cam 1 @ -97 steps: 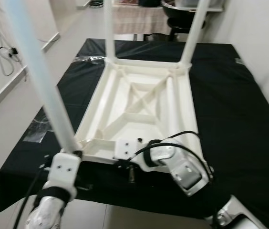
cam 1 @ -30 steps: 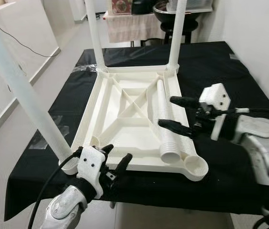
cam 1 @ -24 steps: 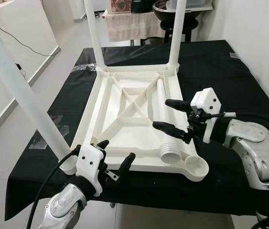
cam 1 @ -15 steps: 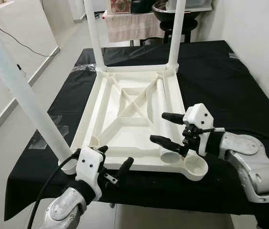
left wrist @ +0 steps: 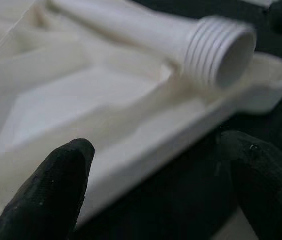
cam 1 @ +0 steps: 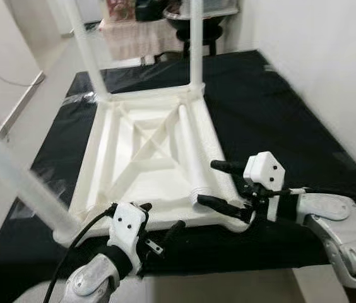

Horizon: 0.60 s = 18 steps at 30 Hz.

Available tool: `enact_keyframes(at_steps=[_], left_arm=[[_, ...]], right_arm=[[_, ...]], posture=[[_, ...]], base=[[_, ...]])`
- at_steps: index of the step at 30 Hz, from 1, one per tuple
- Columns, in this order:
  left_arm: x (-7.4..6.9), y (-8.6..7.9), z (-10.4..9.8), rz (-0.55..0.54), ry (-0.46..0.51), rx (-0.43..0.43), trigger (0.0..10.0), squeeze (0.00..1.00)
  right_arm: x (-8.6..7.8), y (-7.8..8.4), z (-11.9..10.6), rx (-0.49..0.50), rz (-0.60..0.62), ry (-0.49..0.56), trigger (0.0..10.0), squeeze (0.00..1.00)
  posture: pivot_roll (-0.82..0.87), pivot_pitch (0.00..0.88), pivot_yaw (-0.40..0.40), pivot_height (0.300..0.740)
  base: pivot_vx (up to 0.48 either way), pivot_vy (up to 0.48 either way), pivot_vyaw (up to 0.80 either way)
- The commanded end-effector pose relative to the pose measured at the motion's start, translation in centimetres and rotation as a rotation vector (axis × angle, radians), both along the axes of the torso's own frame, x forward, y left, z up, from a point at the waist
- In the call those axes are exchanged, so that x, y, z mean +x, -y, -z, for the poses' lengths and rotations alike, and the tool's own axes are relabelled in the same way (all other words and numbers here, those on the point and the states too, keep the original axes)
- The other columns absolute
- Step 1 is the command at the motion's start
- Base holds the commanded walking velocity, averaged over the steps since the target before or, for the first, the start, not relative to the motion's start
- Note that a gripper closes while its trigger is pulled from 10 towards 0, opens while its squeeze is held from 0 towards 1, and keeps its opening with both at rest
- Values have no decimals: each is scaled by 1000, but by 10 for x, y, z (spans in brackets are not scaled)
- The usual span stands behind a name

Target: Building children table

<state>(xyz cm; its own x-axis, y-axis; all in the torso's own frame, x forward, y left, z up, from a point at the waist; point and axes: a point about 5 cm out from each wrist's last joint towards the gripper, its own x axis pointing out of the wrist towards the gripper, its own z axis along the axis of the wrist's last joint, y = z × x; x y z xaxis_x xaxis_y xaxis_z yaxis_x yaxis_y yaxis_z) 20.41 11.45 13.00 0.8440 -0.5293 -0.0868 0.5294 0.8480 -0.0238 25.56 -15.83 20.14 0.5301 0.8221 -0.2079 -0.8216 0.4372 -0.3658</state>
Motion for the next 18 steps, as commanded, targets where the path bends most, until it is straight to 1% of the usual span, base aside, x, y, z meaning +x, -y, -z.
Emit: enact_keyframes(at_steps=[1, 6, 7, 10, 11, 12, 13, 15, 16, 18], left_arm=[[-3, -3, 1, 5, -8, 20, 10000, 0], [-8, 1, 3, 59, -34, 18, 10000, 0], [-10, 2, 4, 75, -41, 20, 10000, 0], [-11, 3, 5, 89, -49, 28, 10000, 0], [-11, 3, 5, 89, -49, 28, 10000, 0], [-12, 3, 5, 92, -50, 32, 10000, 0], [-12, 3, 5, 93, -50, 33, 10000, 0], [-12, 3, 6, 93, -50, 38, 10000, 0], [-12, 3, 6, 93, -50, 38, 10000, 0], [-12, 3, 6, 94, -50, 40, 10000, 0]], right_arm=[[-5, -6, 0, -14, -41, 15, 10000, 0], [-10, -6, 6, -55, -35, 26, 10000, 0], [-10, -6, 10, -84, -21, 35, 10000, 0], [1, 2, 24, -224, 103, 91, 10000, 0], [1, 2, 24, -224, 103, 91, 10000, 0], [13, 12, 26, -272, 221, 123, 10000, 0], [16, 15, 26, -283, 248, 128, 10000, 0], [22, 22, 25, -326, 307, 172, 10000, 0], [25, 24, 25, -331, 334, 180, 10000, 0], [26, 25, 25, -332, 351, 183, 10000, 0]], posture=[[-97, 107, 80, 740], [-100, 108, 83, 740], [-101, 107, 84, 740], [-98, 105, 86, 740], [-98, 105, 86, 740], [-97, 106, 85, 740], [-97, 106, 85, 740], [-99, 105, 85, 740], [-98, 105, 85, 740], [-98, 105, 84, 740]], base=[[0, 0, 0], [0, 0, 0], [0, 0, 0], [0, 0, 0], [0, 0, 0], [0, 0, 0], [0, 0, 0], [0, 0, 0], [0, 0, 0], [0, 0, 0]])
